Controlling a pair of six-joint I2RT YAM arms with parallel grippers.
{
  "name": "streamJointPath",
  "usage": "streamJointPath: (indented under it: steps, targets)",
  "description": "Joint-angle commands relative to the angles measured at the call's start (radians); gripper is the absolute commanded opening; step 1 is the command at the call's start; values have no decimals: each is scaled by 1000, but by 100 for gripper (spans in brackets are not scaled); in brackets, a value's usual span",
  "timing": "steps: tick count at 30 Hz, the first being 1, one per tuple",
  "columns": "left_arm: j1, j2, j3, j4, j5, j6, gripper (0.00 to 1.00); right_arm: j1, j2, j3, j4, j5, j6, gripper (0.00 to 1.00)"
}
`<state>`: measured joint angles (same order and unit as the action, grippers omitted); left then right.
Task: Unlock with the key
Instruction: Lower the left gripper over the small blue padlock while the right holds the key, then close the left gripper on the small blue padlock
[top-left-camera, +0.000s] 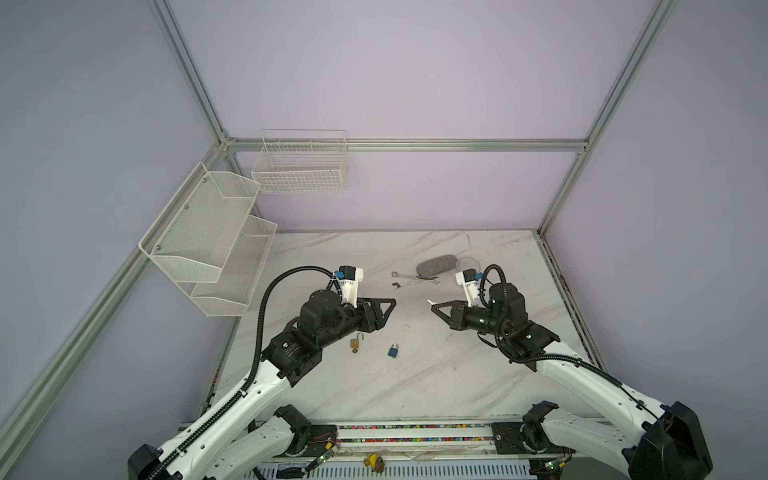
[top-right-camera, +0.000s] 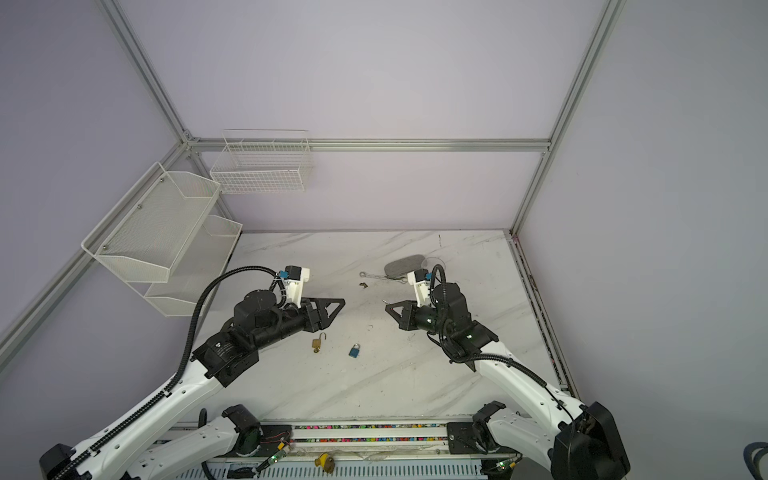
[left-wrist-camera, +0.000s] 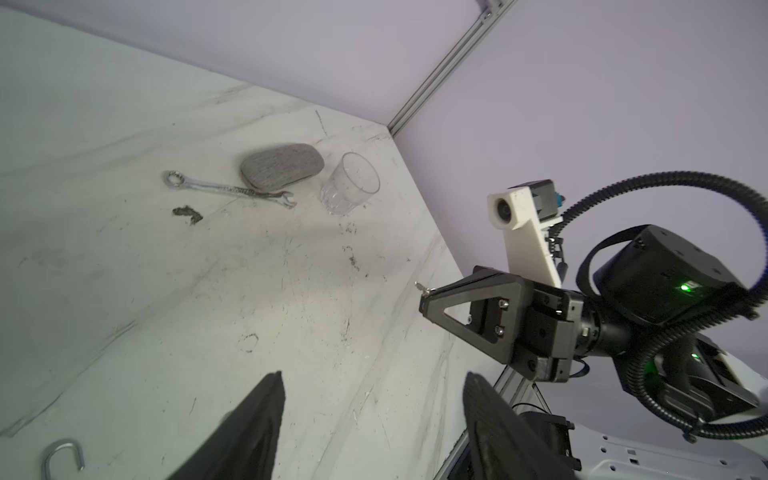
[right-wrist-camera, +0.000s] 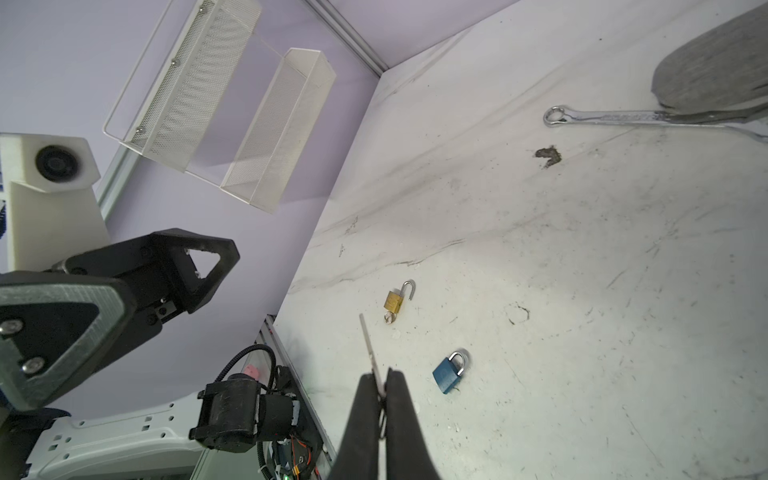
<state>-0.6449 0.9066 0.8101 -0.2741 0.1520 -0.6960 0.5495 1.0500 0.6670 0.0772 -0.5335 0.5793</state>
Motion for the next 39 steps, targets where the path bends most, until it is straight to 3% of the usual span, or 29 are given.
streamJointPath:
  steps: [1, 5, 18, 30, 39]
  targets:
    - [-58, 57, -42, -103, -143, 2, 73, -3, -28, -45, -53, 40, 19, 0]
    - [-109, 162, -36, -130, -208, 7, 78, -2, -37, -121, -13, 46, 51, 0]
    - [-205, 494, 74, -146, -331, -24, 79, -3, -22, -300, 134, 57, 114, 0]
    - [-286, 753, 237, -262, -430, -82, 68, -3, -14, -304, 136, 67, 97, 0]
    - [-327, 866, 345, -424, -500, -141, 59, -3, -27, -310, 139, 54, 94, 0]
